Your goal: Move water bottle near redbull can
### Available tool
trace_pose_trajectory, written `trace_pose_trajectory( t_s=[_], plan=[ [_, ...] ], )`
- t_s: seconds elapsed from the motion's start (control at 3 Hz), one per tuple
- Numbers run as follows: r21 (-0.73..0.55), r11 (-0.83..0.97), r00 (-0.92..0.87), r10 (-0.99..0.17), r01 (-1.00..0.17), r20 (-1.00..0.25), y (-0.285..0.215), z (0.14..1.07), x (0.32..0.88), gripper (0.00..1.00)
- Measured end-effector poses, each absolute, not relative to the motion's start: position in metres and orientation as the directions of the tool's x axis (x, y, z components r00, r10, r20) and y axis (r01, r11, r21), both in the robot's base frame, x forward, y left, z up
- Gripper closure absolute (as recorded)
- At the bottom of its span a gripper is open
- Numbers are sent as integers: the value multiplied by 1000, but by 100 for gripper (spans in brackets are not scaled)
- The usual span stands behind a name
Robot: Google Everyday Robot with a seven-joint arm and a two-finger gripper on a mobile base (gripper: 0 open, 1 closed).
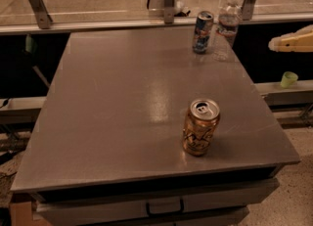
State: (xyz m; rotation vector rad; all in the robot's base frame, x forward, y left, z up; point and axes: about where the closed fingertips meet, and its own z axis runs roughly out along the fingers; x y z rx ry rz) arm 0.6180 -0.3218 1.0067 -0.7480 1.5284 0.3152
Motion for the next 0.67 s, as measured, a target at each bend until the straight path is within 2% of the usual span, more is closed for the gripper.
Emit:
trace_pose_trajectory(
  t_s=[0.33, 0.67],
  plan=[
    [-248, 694, 78, -267, -676, -961, -306, 1023, 577, 0],
    [-247, 688, 78, -268, -682, -960, -305, 1023, 574, 0]
  ],
)
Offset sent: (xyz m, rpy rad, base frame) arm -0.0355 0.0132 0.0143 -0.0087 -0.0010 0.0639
